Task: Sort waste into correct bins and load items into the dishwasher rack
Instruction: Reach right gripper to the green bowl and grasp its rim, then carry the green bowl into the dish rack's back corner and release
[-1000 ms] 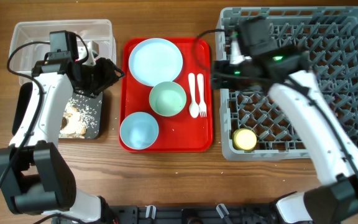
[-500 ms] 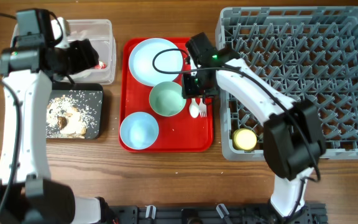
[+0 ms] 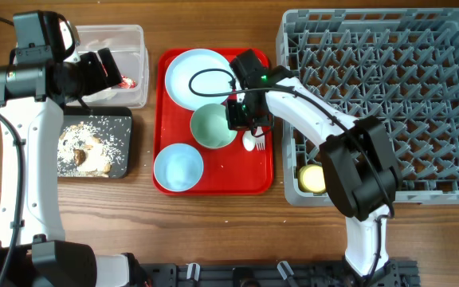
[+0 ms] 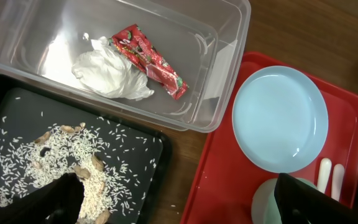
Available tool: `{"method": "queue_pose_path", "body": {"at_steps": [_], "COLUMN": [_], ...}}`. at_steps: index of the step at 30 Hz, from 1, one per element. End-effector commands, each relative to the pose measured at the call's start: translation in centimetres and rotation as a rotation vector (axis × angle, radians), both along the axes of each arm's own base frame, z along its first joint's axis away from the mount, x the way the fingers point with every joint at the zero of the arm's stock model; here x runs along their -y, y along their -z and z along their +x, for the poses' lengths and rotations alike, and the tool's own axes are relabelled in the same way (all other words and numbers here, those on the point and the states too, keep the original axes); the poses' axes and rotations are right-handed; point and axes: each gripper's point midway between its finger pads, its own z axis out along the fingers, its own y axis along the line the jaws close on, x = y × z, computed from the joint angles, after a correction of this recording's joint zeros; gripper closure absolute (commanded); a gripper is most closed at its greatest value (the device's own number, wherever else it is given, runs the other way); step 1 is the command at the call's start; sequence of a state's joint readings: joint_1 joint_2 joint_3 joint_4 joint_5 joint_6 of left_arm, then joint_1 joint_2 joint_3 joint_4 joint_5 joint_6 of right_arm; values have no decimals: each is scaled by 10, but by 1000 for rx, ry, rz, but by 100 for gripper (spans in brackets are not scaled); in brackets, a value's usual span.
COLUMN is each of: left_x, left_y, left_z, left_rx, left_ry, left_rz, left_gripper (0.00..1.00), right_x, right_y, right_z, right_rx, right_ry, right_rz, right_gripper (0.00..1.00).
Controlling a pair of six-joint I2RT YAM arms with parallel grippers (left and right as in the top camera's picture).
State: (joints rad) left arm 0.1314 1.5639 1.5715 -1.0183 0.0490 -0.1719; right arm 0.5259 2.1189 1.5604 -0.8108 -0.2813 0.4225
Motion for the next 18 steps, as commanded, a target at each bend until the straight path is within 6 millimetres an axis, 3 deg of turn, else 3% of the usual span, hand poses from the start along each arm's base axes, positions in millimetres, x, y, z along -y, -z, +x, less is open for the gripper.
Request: {"method": "queue_pose_path", "body": {"at_steps": [1, 3, 6, 9, 13, 16, 18], "left_x": [-4, -4, -4, -4, -4, -4, -4], "left_y": [-1, -1, -1, -1, -1, -1, -1], "left_z": [1, 1, 1, 1, 1, 1, 1], "left_rx": [-1, -1, 0, 0, -1, 0, 0], "left_ry": [1, 1, 1, 1, 1, 1, 1], "left_rz": [23, 23, 23, 23, 23, 23, 23], "left_gripper": [0, 0, 0, 0, 0, 0, 0], "right_x": [5, 18, 48, 101, 179, 223, 238], "right_y": [-27, -59, -123, -195, -273, -305, -311], "right_z": [10, 25, 48, 66, 69, 66, 69], "right_rx": [52, 132, 304, 537, 811, 946, 988], "right_ry": [28, 74, 155, 302, 541, 694, 735], "right_rz": [2, -9, -25, -110, -321, -520, -637], "right_gripper": [95, 96, 96, 96, 96, 96, 96]}}
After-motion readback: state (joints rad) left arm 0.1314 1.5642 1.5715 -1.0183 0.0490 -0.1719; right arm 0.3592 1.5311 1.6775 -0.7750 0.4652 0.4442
